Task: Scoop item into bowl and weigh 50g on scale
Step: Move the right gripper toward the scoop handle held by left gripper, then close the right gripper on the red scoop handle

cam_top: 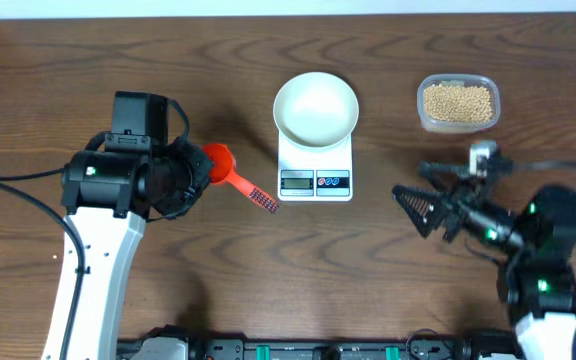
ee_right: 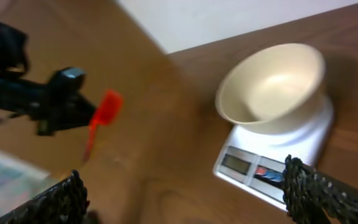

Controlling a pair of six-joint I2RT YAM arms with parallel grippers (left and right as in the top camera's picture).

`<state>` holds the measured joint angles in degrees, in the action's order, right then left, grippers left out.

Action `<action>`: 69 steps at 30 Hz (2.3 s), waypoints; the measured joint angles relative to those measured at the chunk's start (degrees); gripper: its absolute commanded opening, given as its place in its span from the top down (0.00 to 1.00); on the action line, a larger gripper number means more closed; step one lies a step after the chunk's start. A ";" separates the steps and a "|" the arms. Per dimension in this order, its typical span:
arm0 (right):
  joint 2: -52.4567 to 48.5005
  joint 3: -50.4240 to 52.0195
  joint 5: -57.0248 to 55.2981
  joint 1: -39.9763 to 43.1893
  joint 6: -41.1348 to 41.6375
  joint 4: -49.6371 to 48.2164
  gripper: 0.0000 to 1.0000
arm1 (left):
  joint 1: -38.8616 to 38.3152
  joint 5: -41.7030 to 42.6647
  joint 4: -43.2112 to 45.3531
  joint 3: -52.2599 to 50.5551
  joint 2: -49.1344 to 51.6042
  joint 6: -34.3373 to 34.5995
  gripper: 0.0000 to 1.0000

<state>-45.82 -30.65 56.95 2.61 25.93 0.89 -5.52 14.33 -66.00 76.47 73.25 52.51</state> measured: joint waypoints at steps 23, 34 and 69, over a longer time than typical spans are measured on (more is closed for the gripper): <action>-20.81 -9.86 -5.79 -20.11 19.06 -8.74 0.01 | 0.00 -0.09 1.14 0.00 0.00 6.99 0.93; -20.85 -9.86 -14.58 -26.73 25.27 -10.27 0.23 | -0.22 0.96 2.03 0.00 3.69 11.72 0.93; -23.32 -9.86 -20.63 -33.88 29.57 -11.69 0.57 | -11.96 2.43 9.64 0.00 6.60 17.79 0.92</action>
<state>-69.14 -40.51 36.32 -31.27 55.51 -10.81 -17.47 16.75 -56.36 76.47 79.85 70.30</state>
